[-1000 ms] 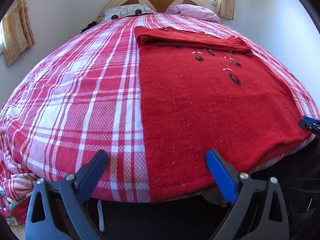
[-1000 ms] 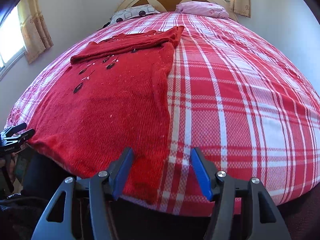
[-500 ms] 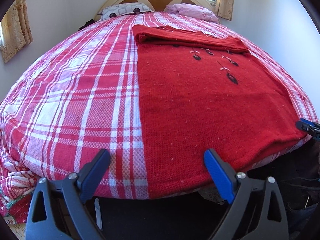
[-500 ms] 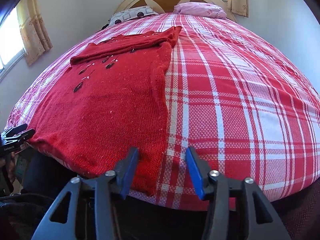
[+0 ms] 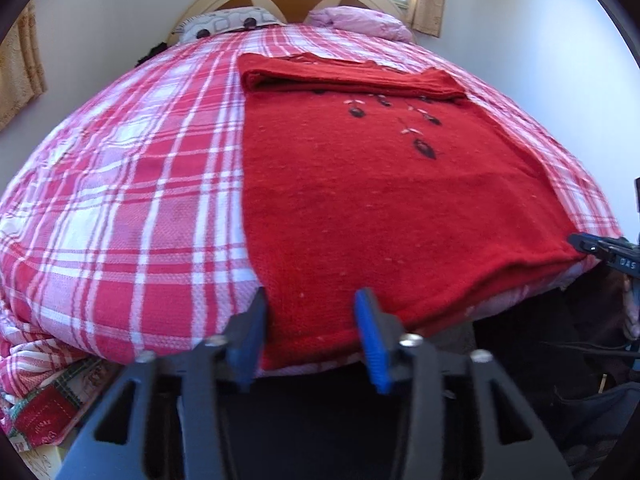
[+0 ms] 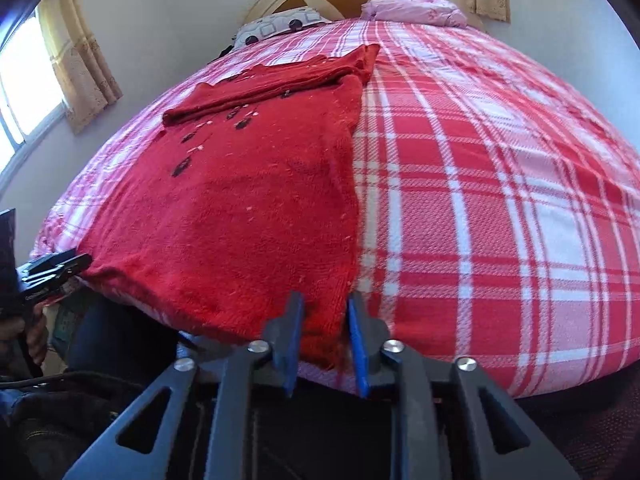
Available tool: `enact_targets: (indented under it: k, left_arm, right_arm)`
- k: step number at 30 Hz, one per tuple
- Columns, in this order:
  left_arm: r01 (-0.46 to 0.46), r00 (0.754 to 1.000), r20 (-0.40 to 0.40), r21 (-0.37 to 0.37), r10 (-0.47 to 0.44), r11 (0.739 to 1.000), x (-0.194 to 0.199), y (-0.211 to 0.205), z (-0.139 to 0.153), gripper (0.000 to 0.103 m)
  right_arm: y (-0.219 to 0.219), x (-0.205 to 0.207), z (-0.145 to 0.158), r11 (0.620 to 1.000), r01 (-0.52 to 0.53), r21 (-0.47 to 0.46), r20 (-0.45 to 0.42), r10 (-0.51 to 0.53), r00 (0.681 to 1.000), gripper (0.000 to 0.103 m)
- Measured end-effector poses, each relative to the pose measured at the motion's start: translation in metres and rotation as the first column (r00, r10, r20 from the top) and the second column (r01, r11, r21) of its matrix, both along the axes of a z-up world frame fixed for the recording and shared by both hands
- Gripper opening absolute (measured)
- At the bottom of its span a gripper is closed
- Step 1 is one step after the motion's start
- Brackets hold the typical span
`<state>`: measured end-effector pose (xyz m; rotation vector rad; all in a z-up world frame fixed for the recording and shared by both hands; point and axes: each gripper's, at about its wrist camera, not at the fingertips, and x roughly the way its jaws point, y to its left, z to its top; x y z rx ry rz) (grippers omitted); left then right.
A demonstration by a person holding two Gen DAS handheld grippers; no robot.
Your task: Fold small clothes
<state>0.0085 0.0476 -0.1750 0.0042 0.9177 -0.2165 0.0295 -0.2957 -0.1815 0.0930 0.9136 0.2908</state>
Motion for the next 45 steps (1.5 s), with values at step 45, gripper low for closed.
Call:
enact_targets:
  k: [45]
  left_arm:
    - [0.014,0.985,0.168,-0.282,0.035,0.959,0.226,0.031,0.109,0.009]
  right_arm:
    - [-0.004,0.233,0.147,0.971,-0.022,0.237,0.268,-0.044,0.962,0.007]
